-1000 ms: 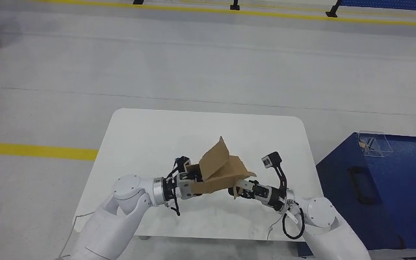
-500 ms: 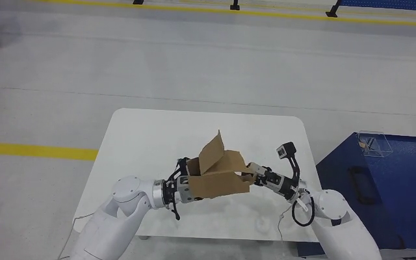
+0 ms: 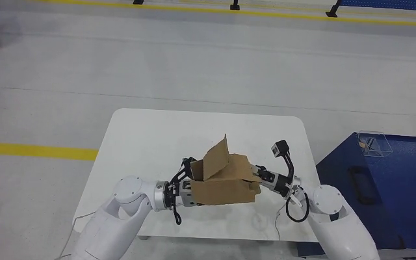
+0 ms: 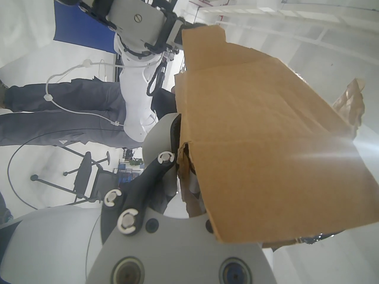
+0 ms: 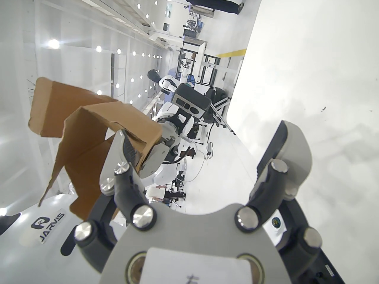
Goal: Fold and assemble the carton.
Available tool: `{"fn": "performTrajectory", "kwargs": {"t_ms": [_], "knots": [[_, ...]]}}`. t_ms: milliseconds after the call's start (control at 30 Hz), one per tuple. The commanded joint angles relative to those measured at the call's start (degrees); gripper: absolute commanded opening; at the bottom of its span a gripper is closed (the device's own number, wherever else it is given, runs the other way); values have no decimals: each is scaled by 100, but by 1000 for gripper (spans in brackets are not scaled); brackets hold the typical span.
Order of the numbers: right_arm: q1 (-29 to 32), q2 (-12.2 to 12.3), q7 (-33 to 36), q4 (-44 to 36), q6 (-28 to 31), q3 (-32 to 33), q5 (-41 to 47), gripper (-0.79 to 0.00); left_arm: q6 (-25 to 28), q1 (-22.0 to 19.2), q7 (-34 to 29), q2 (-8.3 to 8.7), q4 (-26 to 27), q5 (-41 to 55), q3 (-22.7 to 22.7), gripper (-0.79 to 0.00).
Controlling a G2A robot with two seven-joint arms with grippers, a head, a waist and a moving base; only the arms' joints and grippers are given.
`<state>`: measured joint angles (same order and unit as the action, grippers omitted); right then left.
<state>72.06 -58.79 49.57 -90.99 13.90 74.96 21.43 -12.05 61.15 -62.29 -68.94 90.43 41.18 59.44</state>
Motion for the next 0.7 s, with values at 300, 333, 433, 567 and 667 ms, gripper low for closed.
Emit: {"fn": "performTrajectory", "kwargs": {"t_ms": [300, 333, 433, 567, 667], "knots": [[190, 31, 211, -327, 369, 479, 787, 0, -127, -124, 392, -24, -257, -22, -59, -785], [252, 38, 225, -404, 405, 548, 845, 0, -143, -139, 444, -26, -280, -53, -70, -785], [398, 57, 258, -600, 376, 647, 780, 0, -223, -165, 512, -32, -323, -94, -118, -785], [446, 64, 76, -710, 237, 572, 177, 0, -335, -183, 539, -36, -336, -121, -170, -785], [420, 47, -44, -674, 117, 416, -58, 0, -357, -176, 522, -31, -312, -146, -182, -785]]}}
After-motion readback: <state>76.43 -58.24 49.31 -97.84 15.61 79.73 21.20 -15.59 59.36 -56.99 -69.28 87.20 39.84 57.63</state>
